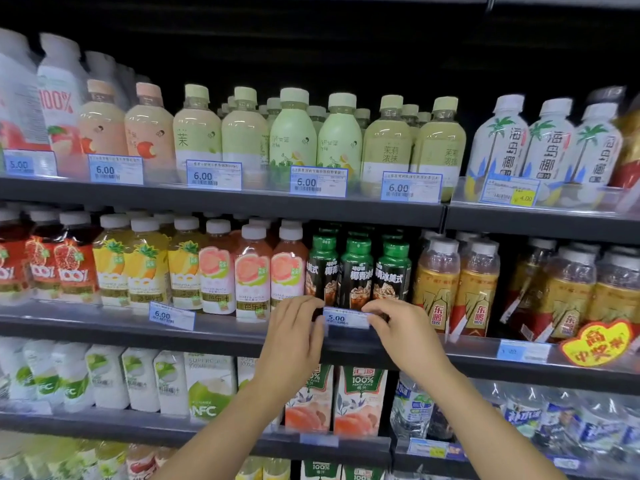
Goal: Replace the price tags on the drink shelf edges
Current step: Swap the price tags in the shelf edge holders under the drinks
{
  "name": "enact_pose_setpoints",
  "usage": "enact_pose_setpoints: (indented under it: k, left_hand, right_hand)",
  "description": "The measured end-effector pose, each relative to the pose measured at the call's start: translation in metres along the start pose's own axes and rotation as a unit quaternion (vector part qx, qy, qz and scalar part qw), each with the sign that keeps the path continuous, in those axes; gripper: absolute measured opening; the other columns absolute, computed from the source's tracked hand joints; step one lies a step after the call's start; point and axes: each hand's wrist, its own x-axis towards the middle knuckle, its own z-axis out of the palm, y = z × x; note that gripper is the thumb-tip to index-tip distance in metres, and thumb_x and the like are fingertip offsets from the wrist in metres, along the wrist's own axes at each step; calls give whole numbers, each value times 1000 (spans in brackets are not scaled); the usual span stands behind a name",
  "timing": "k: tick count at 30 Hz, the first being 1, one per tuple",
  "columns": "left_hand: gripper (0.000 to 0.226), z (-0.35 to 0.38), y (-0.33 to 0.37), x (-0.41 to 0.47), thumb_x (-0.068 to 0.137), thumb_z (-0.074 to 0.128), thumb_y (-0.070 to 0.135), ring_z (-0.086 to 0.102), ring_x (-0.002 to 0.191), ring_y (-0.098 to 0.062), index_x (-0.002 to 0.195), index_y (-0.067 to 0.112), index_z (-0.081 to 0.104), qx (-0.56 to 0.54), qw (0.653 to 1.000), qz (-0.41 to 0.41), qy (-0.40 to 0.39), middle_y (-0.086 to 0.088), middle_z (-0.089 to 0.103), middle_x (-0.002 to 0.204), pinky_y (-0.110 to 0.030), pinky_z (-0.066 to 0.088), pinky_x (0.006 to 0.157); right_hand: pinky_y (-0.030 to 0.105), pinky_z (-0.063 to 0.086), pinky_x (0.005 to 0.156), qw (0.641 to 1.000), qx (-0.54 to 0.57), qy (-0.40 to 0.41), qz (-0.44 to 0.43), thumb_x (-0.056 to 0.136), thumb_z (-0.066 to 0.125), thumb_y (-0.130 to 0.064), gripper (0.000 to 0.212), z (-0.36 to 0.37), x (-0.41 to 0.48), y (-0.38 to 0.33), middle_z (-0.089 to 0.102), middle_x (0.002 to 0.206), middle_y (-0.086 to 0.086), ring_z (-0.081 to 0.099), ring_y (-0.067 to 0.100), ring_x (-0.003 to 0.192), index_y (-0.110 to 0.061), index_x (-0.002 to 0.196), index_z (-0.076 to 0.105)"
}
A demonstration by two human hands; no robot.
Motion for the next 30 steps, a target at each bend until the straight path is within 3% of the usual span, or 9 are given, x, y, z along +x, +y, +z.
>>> enact_pose_setpoints:
  k: [3, 6, 12, 17, 20, 23, 27, 30]
  left_hand:
    - [31, -3, 11, 8, 103, 46, 36, 42, 120, -2, 133, 27, 49, -80, 995, -48, -21, 14, 52, 124, -22, 34, 101]
    - [27, -3, 20, 15, 101, 52, 34, 48, 108, -4, 128, 30, 52, -111, 992, -62, 1, 20, 54, 109, -29, 42, 95]
    - [23, 4, 25, 18, 99, 57, 32, 52, 104, -7, 121, 36, 54, -140, 987, -85, 2, 27, 54, 102, -38, 46, 94]
    - [24, 8, 25, 17, 99, 58, 31, 52, 104, -8, 117, 45, 48, -137, 987, -86, 5, 26, 54, 101, -39, 46, 94]
    - [24, 10, 25, 16, 99, 58, 29, 52, 103, -7, 117, 43, 49, -136, 986, -92, 4, 24, 54, 100, -38, 46, 93]
    - [24, 12, 25, 15, 100, 57, 28, 50, 103, -3, 116, 43, 48, -127, 987, -96, 6, 25, 53, 101, -34, 45, 93]
    - [24, 12, 23, 10, 100, 55, 29, 51, 104, -3, 113, 46, 44, -116, 989, -95, 3, 26, 52, 104, -28, 44, 90]
    - [20, 8, 17, 3, 101, 53, 32, 51, 107, -3, 114, 45, 45, -94, 990, -101, 7, 28, 51, 106, -28, 45, 90]
  right_hand:
    - [13, 41, 65, 997, 74, -3, 21, 92, 65, -15, 16, -13, 3, -3, 68, 91, -18, 58, -8, 66, -26, 99, 74]
    - [7, 33, 57, 993, 114, -19, 33, 93, 64, -15, 16, -22, 3, -3, 68, 87, -15, 56, -10, 60, -25, 100, 74]
    - [16, 38, 63, 991, 119, -32, 56, 93, 64, -17, 17, -29, 2, 2, 65, 84, -19, 50, -5, 61, -27, 102, 74]
    - [16, 38, 58, 988, 133, -41, 68, 93, 64, -19, 18, -31, 2, 5, 64, 83, -17, 49, -3, 60, -27, 106, 73]
    - [18, 41, 58, 987, 138, -50, 68, 93, 64, -20, 18, -30, 2, 6, 65, 84, -16, 50, -2, 61, -27, 107, 73]
    - [10, 34, 59, 987, 143, -50, 60, 93, 64, -19, 18, -29, 2, 6, 64, 86, -18, 49, -7, 59, -27, 107, 73]
    - [10, 35, 51, 986, 151, -56, 30, 91, 67, -20, 15, -21, 0, 1, 62, 77, -19, 49, -2, 52, -26, 104, 73]
    - [12, 36, 57, 988, 145, -53, -4, 90, 68, -18, 14, -8, -2, -7, 62, 77, -20, 51, -2, 58, -28, 98, 74]
